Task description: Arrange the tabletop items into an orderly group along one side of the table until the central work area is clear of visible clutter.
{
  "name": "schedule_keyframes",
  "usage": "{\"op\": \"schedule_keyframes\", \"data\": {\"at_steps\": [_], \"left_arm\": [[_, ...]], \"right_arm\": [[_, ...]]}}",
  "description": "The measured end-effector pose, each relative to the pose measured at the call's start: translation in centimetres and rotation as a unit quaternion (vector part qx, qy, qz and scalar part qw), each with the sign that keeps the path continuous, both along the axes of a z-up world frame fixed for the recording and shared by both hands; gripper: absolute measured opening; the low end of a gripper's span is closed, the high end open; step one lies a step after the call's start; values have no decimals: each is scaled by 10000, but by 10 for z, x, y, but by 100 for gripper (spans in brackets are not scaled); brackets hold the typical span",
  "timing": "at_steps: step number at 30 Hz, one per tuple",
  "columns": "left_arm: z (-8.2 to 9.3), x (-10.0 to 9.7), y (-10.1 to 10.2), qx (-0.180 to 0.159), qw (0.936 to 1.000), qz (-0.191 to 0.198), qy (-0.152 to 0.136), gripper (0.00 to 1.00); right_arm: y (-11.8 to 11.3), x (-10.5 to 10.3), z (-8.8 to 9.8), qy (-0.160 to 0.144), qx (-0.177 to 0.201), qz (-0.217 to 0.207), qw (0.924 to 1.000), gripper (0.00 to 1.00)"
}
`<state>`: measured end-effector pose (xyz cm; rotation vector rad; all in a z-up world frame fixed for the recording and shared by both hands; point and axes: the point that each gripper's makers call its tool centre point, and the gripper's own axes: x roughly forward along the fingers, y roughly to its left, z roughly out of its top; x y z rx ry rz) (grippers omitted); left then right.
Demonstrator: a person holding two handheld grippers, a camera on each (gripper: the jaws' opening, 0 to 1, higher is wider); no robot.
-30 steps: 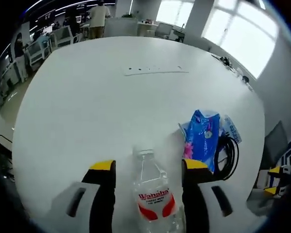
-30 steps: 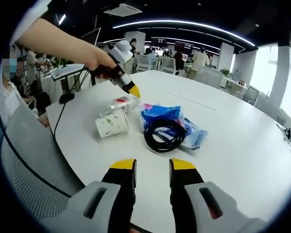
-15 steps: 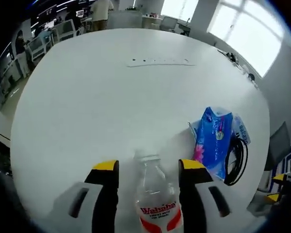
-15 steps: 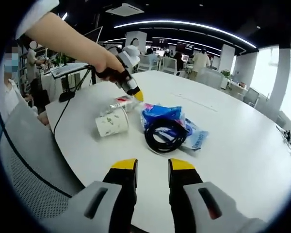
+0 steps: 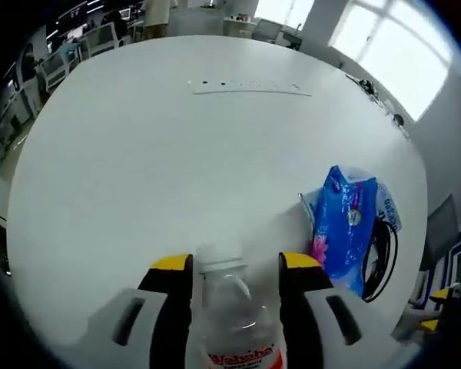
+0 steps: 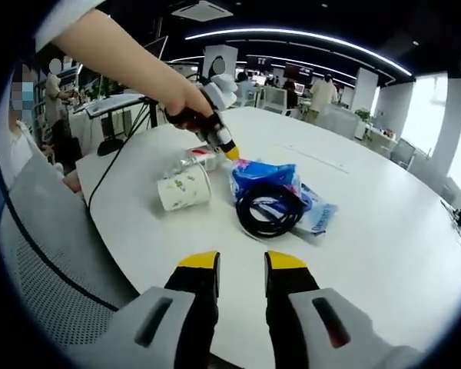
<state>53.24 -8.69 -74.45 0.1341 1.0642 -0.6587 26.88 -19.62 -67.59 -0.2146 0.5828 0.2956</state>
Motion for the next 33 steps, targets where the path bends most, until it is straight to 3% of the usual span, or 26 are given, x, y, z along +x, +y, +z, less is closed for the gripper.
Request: {"op": "schedule_keyframes", "data": {"at_steps": [2, 5, 12, 16, 33], "left_arm": [[-1, 3, 1, 23, 10000, 16, -50, 41], [-2, 6, 5, 0, 9999, 136, -77, 29], [0, 8, 1, -209, 9988, 447, 74, 22], [5, 4, 0, -196, 9993, 316, 9, 21], [74, -16, 29, -762, 9951, 386, -495, 20]], "right_arm": [[7, -1, -1, 35, 113, 112, 9999, 15], [9, -2, -1, 34, 108, 159, 9998, 13], [8, -2, -1, 72, 184, 83, 9998, 12], [8, -2, -1, 68, 177, 106, 9998, 12], [13, -3, -1, 62, 214, 248, 9994, 11]]}}
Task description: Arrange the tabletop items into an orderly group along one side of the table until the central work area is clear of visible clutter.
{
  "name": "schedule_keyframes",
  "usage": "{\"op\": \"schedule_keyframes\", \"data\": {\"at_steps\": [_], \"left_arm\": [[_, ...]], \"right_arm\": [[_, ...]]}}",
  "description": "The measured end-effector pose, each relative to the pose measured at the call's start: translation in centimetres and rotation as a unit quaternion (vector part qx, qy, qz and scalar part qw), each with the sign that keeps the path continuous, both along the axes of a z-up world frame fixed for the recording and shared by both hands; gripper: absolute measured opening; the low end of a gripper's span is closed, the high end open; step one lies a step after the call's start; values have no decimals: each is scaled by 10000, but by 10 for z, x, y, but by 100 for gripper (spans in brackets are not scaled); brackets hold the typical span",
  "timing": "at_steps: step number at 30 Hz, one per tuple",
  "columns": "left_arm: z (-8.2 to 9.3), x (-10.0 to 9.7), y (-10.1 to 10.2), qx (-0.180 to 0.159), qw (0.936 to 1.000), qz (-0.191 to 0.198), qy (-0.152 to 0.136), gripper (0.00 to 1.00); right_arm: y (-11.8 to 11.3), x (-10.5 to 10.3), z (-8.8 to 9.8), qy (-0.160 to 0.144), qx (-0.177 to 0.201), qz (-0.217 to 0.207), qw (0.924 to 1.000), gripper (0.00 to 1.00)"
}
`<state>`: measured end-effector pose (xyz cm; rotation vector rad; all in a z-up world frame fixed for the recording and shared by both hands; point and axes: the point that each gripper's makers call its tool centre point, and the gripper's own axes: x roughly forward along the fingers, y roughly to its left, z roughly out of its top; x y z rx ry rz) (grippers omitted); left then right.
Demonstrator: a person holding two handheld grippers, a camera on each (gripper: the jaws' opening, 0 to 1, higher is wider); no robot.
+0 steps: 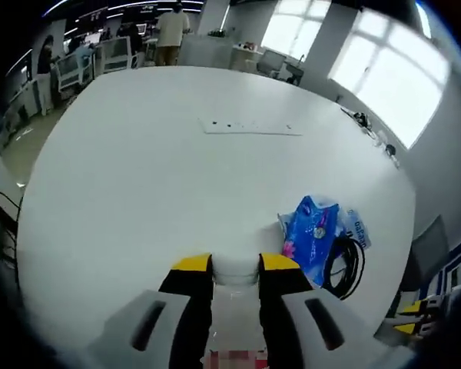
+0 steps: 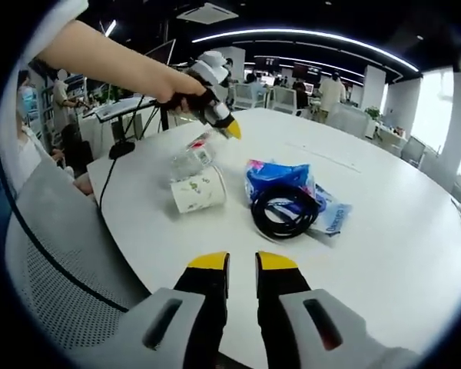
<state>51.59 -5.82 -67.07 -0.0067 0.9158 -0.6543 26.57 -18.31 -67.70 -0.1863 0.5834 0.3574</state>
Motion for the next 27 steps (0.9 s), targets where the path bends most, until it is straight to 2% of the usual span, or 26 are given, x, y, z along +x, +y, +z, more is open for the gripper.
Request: {"op": "schedule_keyframes", "data": {"at_steps": [2, 4, 8, 9, 10, 13, 16, 21, 27], "left_arm": [[13, -9, 3, -110, 9998, -89, -107, 20], [33, -21, 7, -245, 9986, -293, -372, 20], [60, -41, 25, -439, 9968, -219, -635, 19], [66, -40, 27, -592, 9951, -173, -777, 19], [73, -39, 32, -724, 9937, 52, -857, 19], [92, -31, 37, -949, 9887, 289, -1120, 19], [126, -16, 35, -1135, 9798, 470, -1575, 19], [165, -2, 26, -1085, 9726, 414, -2013, 19], [208, 14, 12, -1190, 9655, 274, -2298, 19]], "right_arm": [[0, 0, 0, 7, 10, 16, 10000, 11], [3, -1, 0, 40, 67, 66, 9999, 12], [7, -3, 0, 40, 120, 170, 9998, 12], [7, -3, 1, 28, 118, 185, 9998, 12], [8, -3, 1, 24, 123, 198, 9997, 12], [10, -3, 2, 12, 165, 246, 9996, 12], [11, -4, 2, 6, 152, 282, 9995, 12], [11, -4, 3, -15, 116, 315, 9994, 12], [11, -4, 5, -71, 136, 313, 9994, 12]]}}
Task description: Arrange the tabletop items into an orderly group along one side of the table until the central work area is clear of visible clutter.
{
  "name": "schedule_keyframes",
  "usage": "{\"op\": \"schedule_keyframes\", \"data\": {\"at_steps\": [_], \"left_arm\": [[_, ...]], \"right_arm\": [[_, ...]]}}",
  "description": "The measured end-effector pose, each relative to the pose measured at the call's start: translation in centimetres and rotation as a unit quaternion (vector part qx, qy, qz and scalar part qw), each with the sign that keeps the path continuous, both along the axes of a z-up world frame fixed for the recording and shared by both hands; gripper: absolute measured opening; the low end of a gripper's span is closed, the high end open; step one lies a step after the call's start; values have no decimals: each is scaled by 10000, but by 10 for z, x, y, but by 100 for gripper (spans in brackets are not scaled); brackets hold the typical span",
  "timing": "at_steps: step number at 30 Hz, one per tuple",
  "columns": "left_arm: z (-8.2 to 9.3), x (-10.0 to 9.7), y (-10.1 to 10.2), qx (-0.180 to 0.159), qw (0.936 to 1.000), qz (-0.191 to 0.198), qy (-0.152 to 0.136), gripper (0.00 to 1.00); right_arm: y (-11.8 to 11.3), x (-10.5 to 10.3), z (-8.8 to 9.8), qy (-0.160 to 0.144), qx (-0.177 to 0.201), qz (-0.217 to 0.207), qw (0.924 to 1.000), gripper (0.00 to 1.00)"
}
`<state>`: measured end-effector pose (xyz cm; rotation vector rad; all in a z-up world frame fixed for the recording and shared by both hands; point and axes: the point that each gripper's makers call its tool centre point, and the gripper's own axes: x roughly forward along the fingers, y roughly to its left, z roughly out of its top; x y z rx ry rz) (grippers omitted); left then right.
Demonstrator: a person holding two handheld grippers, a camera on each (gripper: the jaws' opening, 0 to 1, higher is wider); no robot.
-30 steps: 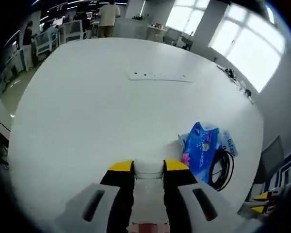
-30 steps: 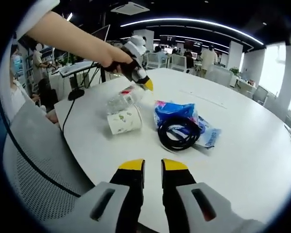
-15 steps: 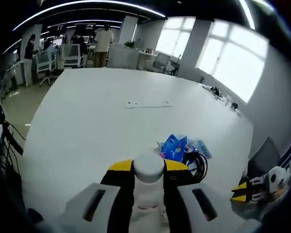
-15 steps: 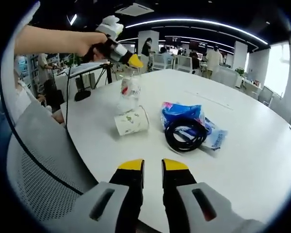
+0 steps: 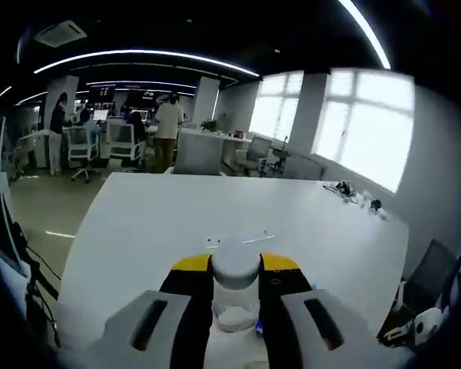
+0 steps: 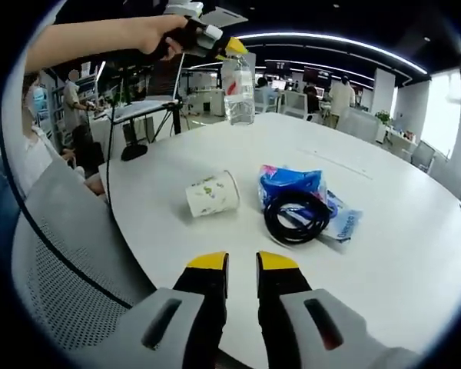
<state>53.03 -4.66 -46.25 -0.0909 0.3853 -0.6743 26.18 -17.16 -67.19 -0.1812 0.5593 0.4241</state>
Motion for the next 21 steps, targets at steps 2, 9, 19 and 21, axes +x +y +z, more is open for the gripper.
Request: {"op": "schedule_keyframes", "data": {"at_steps": [2, 9, 19, 21], "left_arm": [[11, 6, -3, 2, 10000, -27, -85, 19], [60, 35, -8, 381, 9979, -132, -501, 19], [92, 73, -8, 688, 9948, -138, -743, 20], [77, 72, -8, 600, 9967, -111, -539, 20]], "right_arm": [[0, 0, 0, -16, -9, 3, 10000, 12], [-2, 1, 2, -63, -5, -50, 10000, 12], [-5, 2, 2, -88, -67, -91, 9999, 11], [-5, 2, 2, -77, -64, -109, 9999, 11]]}}
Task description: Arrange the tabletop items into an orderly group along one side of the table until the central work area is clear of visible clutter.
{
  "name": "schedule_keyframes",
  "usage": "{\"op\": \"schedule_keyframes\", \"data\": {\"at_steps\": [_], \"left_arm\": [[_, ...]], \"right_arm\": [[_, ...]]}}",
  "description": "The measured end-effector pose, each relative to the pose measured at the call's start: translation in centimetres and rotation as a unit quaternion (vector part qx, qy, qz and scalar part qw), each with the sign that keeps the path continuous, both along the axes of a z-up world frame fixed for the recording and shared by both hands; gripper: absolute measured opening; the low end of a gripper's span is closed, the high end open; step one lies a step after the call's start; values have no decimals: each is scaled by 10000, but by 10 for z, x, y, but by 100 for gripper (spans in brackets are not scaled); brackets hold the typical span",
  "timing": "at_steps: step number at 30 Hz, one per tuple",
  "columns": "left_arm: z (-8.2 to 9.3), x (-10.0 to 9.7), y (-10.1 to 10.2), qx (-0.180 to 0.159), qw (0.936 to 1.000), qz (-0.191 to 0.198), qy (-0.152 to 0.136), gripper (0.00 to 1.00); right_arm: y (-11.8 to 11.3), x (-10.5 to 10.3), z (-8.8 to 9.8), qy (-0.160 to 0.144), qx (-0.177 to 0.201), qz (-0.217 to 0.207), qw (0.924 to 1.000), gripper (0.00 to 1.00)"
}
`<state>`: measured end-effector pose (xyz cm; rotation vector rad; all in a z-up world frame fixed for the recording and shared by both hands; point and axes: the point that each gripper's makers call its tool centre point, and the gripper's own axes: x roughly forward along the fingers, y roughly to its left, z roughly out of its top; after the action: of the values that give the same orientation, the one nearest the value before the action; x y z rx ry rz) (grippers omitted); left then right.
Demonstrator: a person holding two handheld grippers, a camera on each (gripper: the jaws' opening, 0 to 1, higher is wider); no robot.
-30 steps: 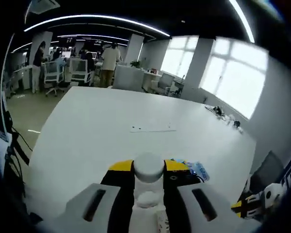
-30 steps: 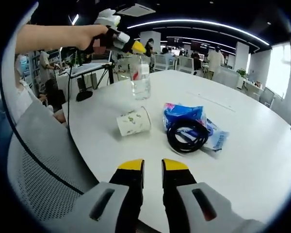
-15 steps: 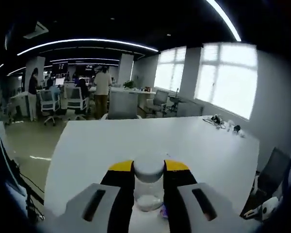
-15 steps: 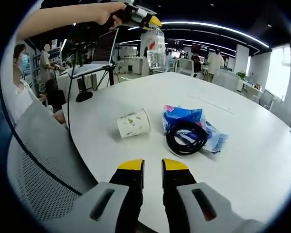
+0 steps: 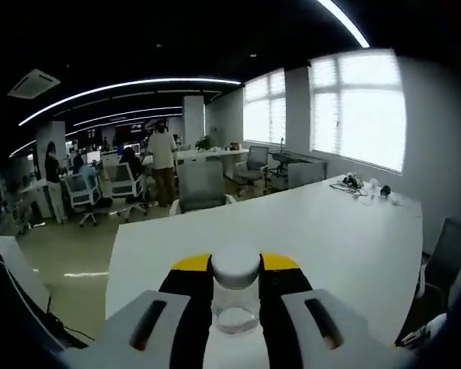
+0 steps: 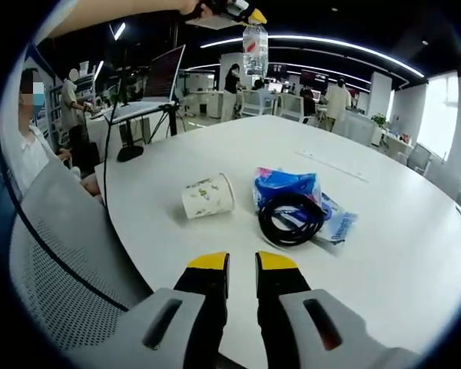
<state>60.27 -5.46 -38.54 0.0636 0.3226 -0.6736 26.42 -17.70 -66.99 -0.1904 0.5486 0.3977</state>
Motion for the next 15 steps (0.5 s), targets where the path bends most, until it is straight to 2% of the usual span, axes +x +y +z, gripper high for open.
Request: {"op": "schedule_keyframes", "data": {"at_steps": [2, 11, 15], "left_arm": [[-17, 1, 0, -63, 9998, 30, 201, 20], [-81, -7, 1, 5, 9974, 134, 714, 20], [-109, -11, 3, 160, 9959, 181, 872, 20]], "right_arm": [[0, 0, 0, 5, -11, 0, 10000, 11], [2, -1, -2, 56, -47, 55, 10000, 11], [2, -2, -4, 94, -85, 71, 9999, 11]]}}
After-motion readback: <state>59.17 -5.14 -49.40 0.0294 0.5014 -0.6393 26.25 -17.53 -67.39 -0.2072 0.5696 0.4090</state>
